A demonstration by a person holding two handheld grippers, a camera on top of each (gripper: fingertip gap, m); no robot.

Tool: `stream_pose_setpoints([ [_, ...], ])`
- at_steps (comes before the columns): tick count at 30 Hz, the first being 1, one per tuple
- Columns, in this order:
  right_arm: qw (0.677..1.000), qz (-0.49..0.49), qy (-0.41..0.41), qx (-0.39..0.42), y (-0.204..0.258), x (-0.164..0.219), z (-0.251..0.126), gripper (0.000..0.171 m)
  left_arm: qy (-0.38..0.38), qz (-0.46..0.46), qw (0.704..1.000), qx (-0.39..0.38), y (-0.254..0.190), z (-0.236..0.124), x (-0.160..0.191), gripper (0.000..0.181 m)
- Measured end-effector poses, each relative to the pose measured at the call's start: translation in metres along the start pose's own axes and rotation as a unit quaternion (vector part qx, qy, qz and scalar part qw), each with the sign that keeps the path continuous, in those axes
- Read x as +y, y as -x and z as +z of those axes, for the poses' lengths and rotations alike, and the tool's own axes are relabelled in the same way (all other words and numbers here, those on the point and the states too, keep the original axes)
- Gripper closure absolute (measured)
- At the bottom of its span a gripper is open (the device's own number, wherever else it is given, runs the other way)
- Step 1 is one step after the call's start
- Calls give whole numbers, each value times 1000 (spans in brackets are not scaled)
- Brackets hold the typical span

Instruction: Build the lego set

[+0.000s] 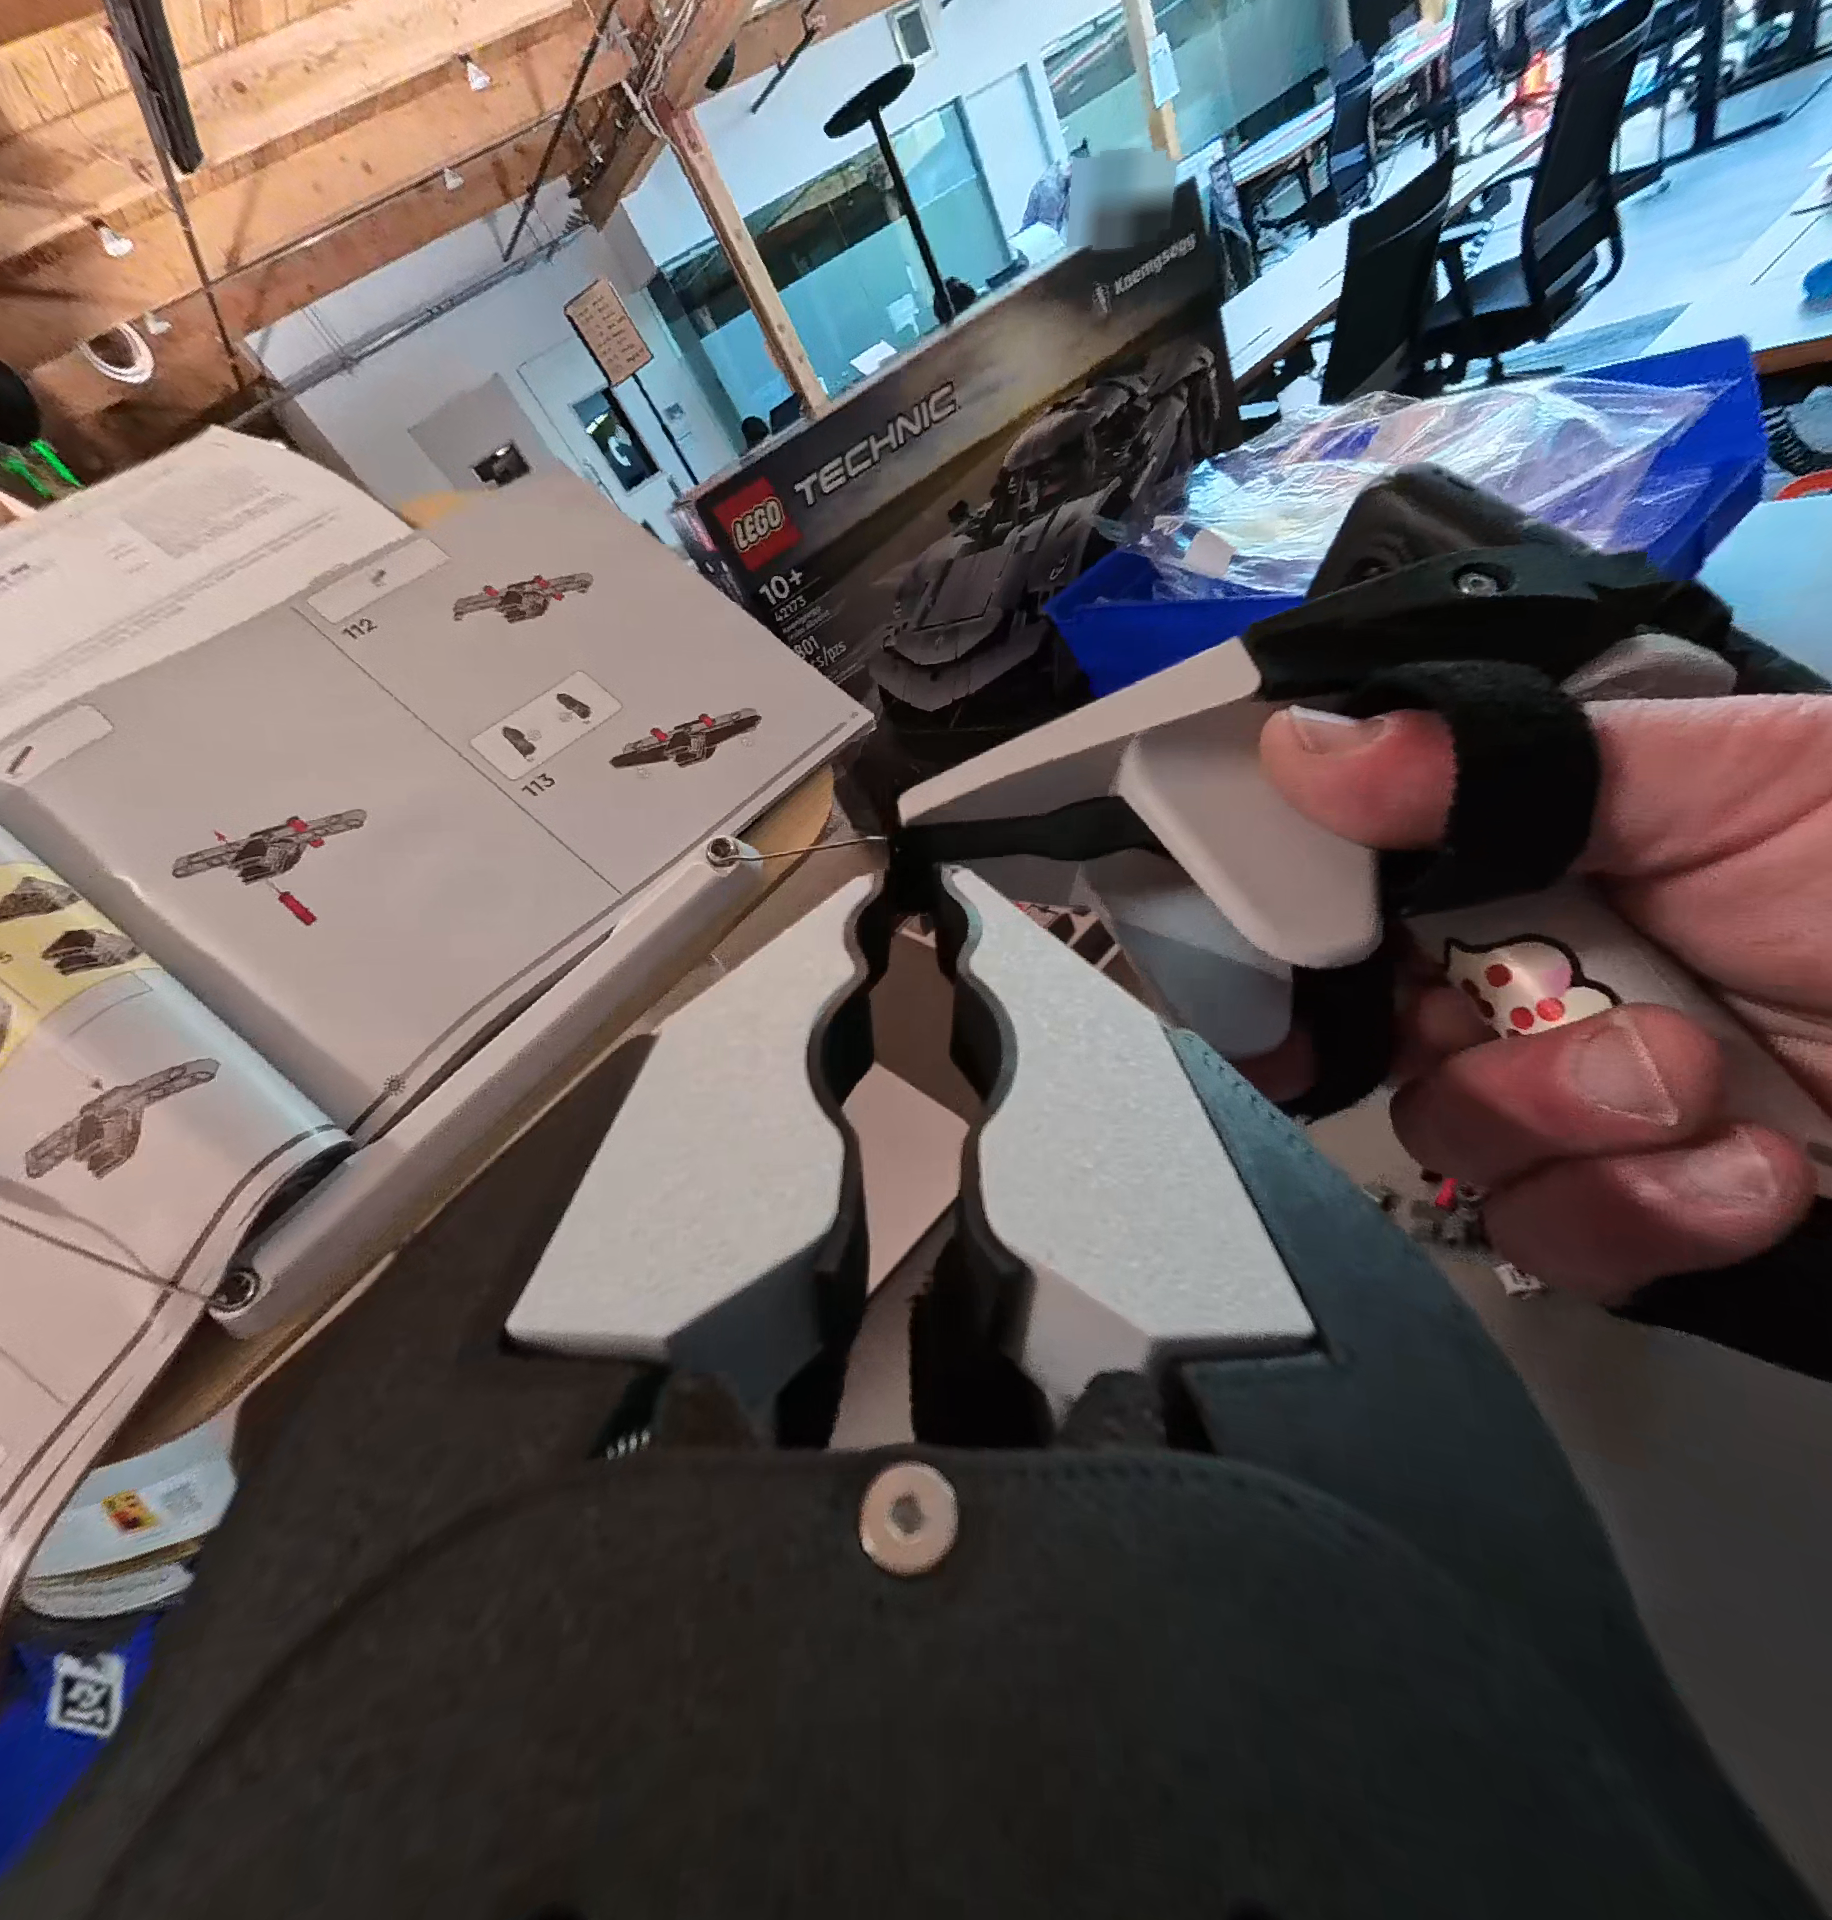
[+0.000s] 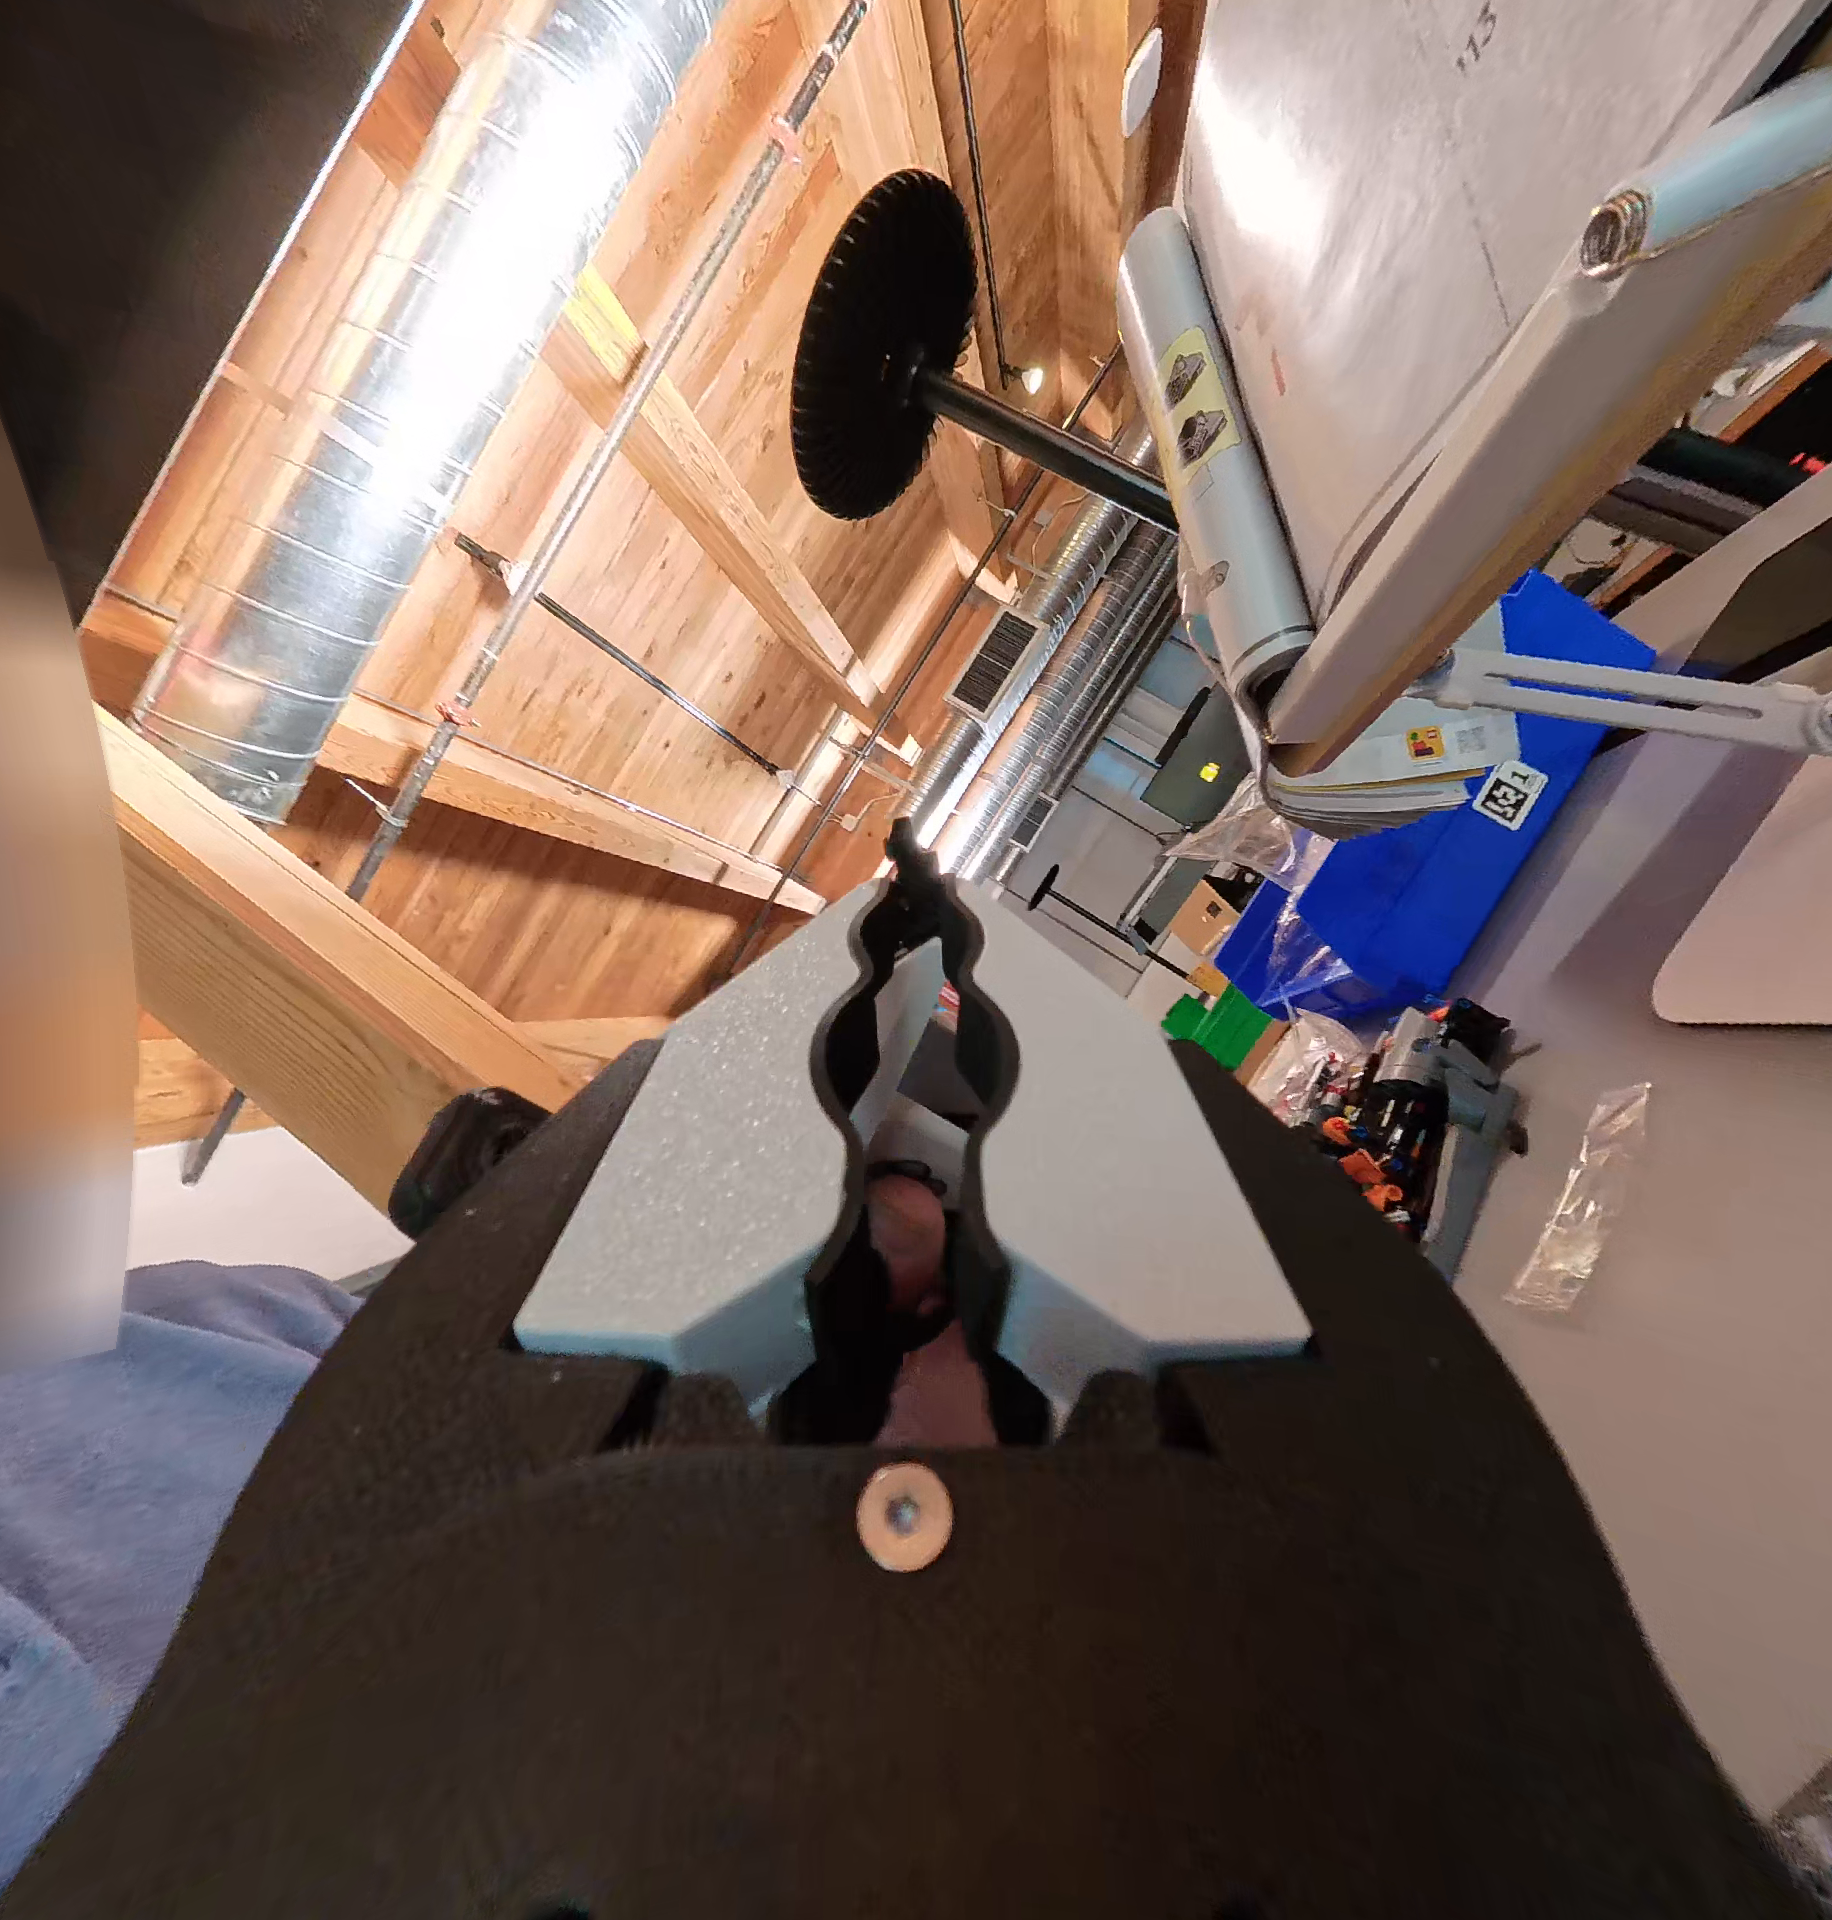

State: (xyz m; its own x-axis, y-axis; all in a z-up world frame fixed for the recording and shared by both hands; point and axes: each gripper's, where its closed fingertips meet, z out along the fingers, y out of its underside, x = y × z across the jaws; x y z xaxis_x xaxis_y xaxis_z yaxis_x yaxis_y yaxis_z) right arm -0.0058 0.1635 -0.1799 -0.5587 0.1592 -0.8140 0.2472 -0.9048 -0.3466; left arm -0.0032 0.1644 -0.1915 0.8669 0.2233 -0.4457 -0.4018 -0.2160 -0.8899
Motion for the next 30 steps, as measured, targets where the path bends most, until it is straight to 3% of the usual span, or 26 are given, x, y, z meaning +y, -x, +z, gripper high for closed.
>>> stream_pose_setpoints([
  [5,999,-30,14,20,-2,1,-2,166,4,-56,997,59,-2,0,2,175],
  [8,998,-56,15,31,1,-4,-5,163,-6,-145,983,113,-4,0,0,175],
  [14,996,-80,26,42,2,-17,-16,148,-29,-310,926,215,-7,-2,-4,176],
  [21,991,-90,97,17,8,0,-13,155,-45,-423,845,323,-18,-7,-12,175],
  [26,992,-83,97,9,10,1,-12,166,-39,-440,829,343,-24,-7,-12,175],
  [30,998,-35,60,-9,9,-10,-15,167,-49,-443,838,316,-19,-3,-14,172],
])
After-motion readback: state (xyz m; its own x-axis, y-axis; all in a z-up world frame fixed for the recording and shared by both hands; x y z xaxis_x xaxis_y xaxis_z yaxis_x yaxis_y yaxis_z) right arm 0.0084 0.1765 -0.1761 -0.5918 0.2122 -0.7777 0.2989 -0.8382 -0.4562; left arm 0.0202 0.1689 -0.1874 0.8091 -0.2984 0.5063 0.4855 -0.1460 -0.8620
